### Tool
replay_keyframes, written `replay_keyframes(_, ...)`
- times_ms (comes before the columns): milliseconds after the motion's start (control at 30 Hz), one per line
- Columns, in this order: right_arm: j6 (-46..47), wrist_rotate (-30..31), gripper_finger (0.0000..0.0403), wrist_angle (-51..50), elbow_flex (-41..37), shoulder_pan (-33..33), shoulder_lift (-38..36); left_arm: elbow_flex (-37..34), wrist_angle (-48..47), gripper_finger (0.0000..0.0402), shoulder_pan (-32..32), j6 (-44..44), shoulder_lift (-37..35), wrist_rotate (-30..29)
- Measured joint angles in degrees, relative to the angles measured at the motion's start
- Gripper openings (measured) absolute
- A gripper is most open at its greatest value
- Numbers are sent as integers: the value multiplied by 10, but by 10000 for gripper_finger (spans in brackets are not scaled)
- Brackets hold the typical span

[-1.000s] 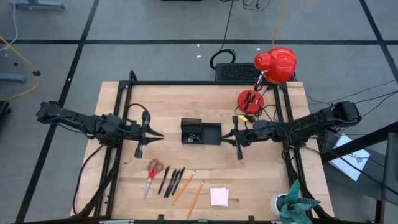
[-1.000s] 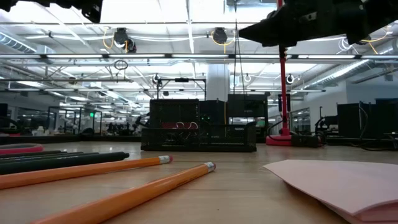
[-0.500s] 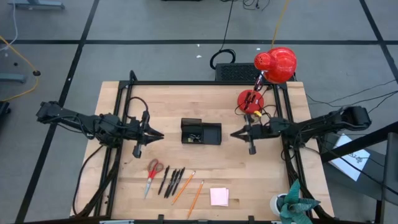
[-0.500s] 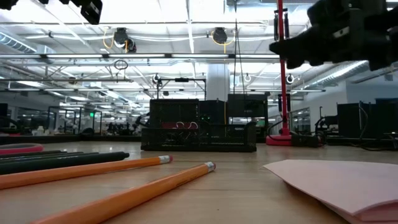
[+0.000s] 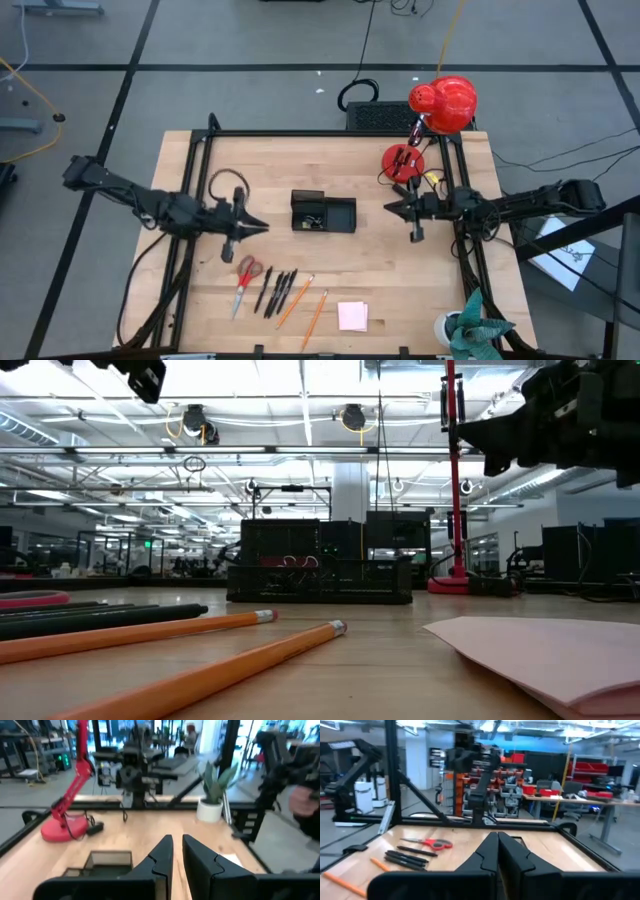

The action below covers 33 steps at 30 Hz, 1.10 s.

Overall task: Pick and place office supplies into organizer
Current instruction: Put the left pencil into the desk organizer

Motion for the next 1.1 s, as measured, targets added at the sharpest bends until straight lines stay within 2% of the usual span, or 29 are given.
replay_keyframes(133, 0, 0, 0, -19, 0, 0, 0, 64, -84, 47, -74, -37, 58, -112)
replay_keyframes(267, 0, 1, 0, -24, -1, 0, 0, 153, -222, 47, -135, -137, 134, -198)
replay_keyframes(433, -19, 2, 0, -18, -1, 0, 0, 243, -311, 47, -159, -276, 231, -216)
replay_keyframes(600, -39, 2, 0, -2, -1, 0, 0, 299, -354, 47, -151, -370, 330, -215)
replay_keyframes(767, -45, -8, 0, -6, -1, 0, 0, 343, -356, 47, -119, -463, 420, -146)
replay_keyframes(933, -51, -91, 0, 6, -2, -8, 0, 388, -393, 47, -86, -508, 501, -43)
replay_keyframes(1100, -45, -88, 0, 8, -2, -11, 0, 419, -444, 48, -65, -527, 555, 45)
